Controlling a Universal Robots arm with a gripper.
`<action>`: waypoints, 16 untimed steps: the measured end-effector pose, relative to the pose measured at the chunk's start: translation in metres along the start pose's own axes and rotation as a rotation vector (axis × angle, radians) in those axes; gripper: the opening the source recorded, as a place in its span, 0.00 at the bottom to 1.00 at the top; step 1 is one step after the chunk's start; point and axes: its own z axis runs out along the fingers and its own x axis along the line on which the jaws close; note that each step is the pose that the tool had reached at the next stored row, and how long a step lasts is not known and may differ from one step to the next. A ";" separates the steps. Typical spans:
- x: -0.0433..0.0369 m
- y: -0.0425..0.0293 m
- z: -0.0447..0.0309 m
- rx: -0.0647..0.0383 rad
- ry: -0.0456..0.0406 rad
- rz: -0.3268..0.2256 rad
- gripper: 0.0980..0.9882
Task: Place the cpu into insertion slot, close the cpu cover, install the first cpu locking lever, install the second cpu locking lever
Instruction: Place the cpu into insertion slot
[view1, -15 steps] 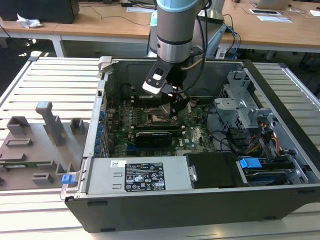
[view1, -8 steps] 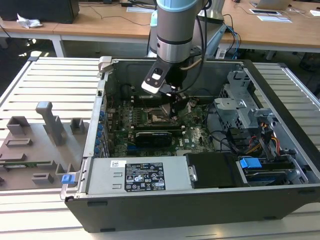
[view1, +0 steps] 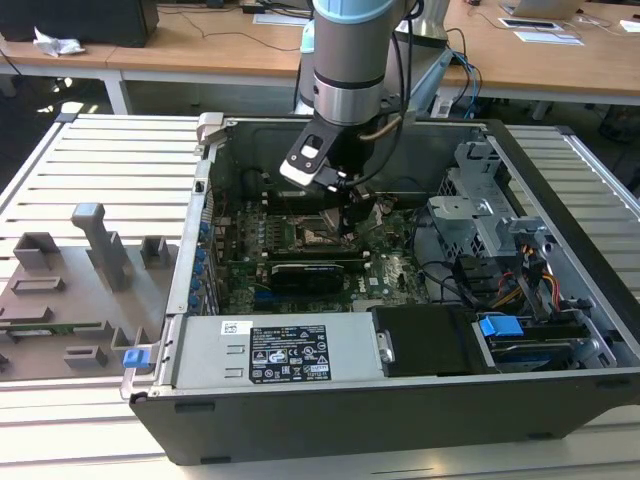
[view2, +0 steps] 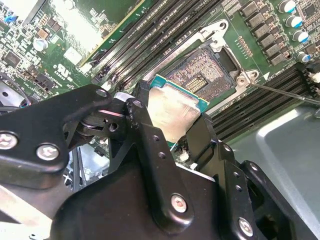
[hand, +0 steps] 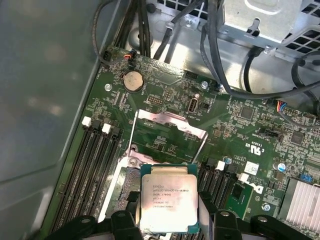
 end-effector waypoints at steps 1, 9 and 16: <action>0.0000 0.0000 0.0000 0.000 -0.0005 0.005 0.50; 0.0000 0.0000 0.0001 0.000 -0.0057 0.069 0.50; 0.0000 0.0000 0.0002 0.001 -0.0118 0.121 0.50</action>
